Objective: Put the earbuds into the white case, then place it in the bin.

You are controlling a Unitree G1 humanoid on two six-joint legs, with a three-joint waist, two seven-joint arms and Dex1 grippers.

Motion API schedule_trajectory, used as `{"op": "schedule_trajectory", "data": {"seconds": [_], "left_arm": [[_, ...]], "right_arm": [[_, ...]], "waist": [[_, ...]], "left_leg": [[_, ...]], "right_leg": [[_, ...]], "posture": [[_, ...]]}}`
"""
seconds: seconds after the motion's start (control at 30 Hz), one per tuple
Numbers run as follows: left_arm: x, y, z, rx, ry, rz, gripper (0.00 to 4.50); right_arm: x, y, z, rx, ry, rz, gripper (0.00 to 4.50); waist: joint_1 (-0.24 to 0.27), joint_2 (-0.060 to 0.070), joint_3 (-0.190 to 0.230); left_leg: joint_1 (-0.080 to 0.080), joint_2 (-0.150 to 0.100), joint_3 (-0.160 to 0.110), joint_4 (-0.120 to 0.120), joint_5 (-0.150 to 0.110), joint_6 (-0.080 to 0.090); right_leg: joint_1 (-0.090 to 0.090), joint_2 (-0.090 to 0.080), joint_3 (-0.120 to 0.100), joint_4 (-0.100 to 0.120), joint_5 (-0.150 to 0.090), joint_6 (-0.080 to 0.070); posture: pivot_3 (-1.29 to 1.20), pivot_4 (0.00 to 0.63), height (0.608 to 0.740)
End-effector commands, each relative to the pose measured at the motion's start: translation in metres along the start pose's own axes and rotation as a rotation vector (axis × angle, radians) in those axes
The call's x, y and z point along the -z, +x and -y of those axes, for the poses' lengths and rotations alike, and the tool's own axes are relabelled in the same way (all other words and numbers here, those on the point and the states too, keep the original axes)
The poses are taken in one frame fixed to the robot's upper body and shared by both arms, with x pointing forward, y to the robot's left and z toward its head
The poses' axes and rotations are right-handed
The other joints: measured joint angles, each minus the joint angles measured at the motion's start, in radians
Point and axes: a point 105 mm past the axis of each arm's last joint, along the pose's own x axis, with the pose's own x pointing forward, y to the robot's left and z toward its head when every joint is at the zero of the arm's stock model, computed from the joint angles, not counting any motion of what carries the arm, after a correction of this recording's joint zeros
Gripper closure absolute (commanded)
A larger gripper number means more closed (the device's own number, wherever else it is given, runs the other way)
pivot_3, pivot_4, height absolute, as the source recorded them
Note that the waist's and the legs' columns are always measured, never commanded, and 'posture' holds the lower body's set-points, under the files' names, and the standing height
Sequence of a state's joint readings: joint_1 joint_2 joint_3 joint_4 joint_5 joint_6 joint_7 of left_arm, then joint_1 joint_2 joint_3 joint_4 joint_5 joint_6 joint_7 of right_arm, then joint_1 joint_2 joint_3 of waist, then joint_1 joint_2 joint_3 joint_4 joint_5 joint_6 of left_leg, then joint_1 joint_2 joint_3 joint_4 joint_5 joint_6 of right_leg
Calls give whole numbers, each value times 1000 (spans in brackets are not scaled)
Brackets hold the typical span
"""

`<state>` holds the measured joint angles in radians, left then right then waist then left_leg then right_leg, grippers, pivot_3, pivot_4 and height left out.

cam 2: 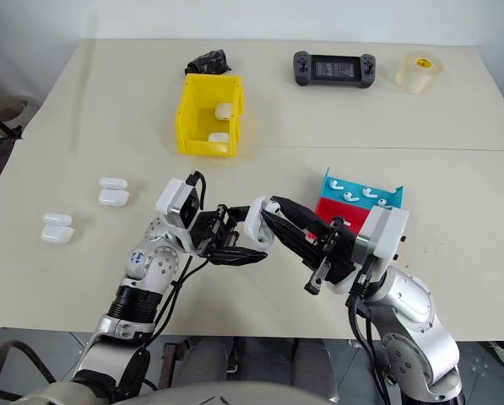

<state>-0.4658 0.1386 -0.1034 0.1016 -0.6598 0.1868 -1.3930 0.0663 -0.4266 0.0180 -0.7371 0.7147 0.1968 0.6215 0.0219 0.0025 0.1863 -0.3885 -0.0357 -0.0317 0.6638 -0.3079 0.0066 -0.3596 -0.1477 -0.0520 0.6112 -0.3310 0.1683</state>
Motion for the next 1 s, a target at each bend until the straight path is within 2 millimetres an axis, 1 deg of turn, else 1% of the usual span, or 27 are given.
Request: {"op": "schedule_trajectory", "data": {"seconds": [0.03, 0.17, 0.2, 0.23, 0.27, 0.3, 0.5, 0.57, 0.67, 0.7, 0.77, 0.8, 0.87, 0.93, 0.97, 1.0], "left_arm": [[-19, 6, -3, 13, 93, 54, 1757], [-18, 6, -2, 14, 95, 54, 1757], [-18, 6, -2, 15, 95, 54, 1757], [-18, 6, -2, 15, 95, 54, 1757], [-18, 6, -1, 15, 96, 54, 1757], [-18, 6, -1, 15, 96, 55, 1757], [-17, 6, -1, 10, 98, 59, 1757], [-16, 5, -1, 4, 100, 57, 1757], [-13, 0, 0, -5, 104, 38, 1757], [-11, -4, 2, -12, 105, 25, 1757], [-7, -13, 6, -22, 113, -7, 1757], [-6, -17, 8, -27, 119, -17, 1757], [-5, -19, 10, -32, 125, -20, 1757], [-4, -20, 14, -33, 131, -18, 1757], [-3, -20, 16, -35, 133, -18, 1757], [-2, -20, 17, -35, 135, -18, 1757]], "right_arm": [[10, -5, 2, 4, 40, -56, 3997], [7, -4, 3, 2, 31, -52, 3997], [6, -4, 4, 1, 21, -50, 3265], [5, -4, 5, 1, 10, -48, 3043], [3, -4, 5, -1, 3, -47, 2677], [2, -3, 5, -6, 0, -46, 2418], [-5, -4, 6, -21, -25, -44, 2418], [-8, -7, 7, -20, -29, -46, 2418], [-15, -25, 16, 25, -23, -78, 2418], [-17, -38, 25, 73, -58, -111, 2241], [-20, -71, 41, 147, -136, -227, 1859], [-22, -86, 46, 174, -153, -279, 1490], [-24, -101, 51, 195, -157, -326, 826], [-22, -123, 59, 236, -153, -392, 150], [-21, -136, 66, 262, -187, -431, 25], [-21, -144, 70, 276, -213, -456, 25]], "waist": [[0, 0, 0], [0, 0, 0], [1, 0, 0], [1, 0, 0], [0, 0, 0], [0, 0, 0], [1, 0, 0], [1, 0, 0], [5, 0, 0], [6, 0, 0], [6, 0, 0], [6, 0, 0], [3, 0, 0], [2, 0, 0], [2, 0, 0], [3, 0, 0]], "left_leg": [[0, 0, 0, 0, 0, 0], [0, 0, 0, 0, 0, 0], [0, 0, 0, 0, 0, 0], [0, 0, 0, 0, 0, 0], [0, 0, 0, 0, 0, 0], [0, 0, 0, 0, 0, 0], [0, 0, 0, 0, 0, 0], [0, 0, 0, 0, 0, 0], [0, 0, 0, 0, 0, 0], [-1, -1, 0, 0, 0, 0], [-1, -1, 0, 0, -1, 1], [-1, -1, 1, 0, -1, 2], [0, -1, 2, 0, -2, 3], [0, 0, 3, 0, -2, 3], [1, 0, 3, 0, -2, 3], [1, 0, 3, 0, -2, 3]], "right_leg": [[0, 0, 0, 0, 0, 0], [0, 0, 0, 0, 0, 0], [0, 0, 0, 0, 0, 0], [0, 0, 0, 0, 0, 0], [0, 0, 0, 0, 0, 0], [0, 0, 0, 0, 0, 0], [0, 0, 0, -1, 0, 0], [0, 0, 0, -1, 0, 0], [1, 0, 0, -1, 0, 0], [1, -1, -1, -1, 0, 0], [1, -1, -1, -2, 0, 0], [2, -1, -1, -3, 0, 0], [3, -1, -1, -4, 0, 1], [3, -1, -1, -5, 0, 1], [3, -1, -1, -4, 0, 1], [3, -1, -1, -5, 0, 1]], "posture": [[0, 150, 740], [0, 150, 740], [0, 150, 740], [0, 150, 740], [0, 150, 740], [0, 150, 740], [0, 150, 740], [0, 150, 740], [0, 150, 740], [0, 150, 740], [0, 150, 740], [0, 150, 740], [0, 150, 740], [0, 150, 740], [0, 150, 740], [0, 150, 740]]}}
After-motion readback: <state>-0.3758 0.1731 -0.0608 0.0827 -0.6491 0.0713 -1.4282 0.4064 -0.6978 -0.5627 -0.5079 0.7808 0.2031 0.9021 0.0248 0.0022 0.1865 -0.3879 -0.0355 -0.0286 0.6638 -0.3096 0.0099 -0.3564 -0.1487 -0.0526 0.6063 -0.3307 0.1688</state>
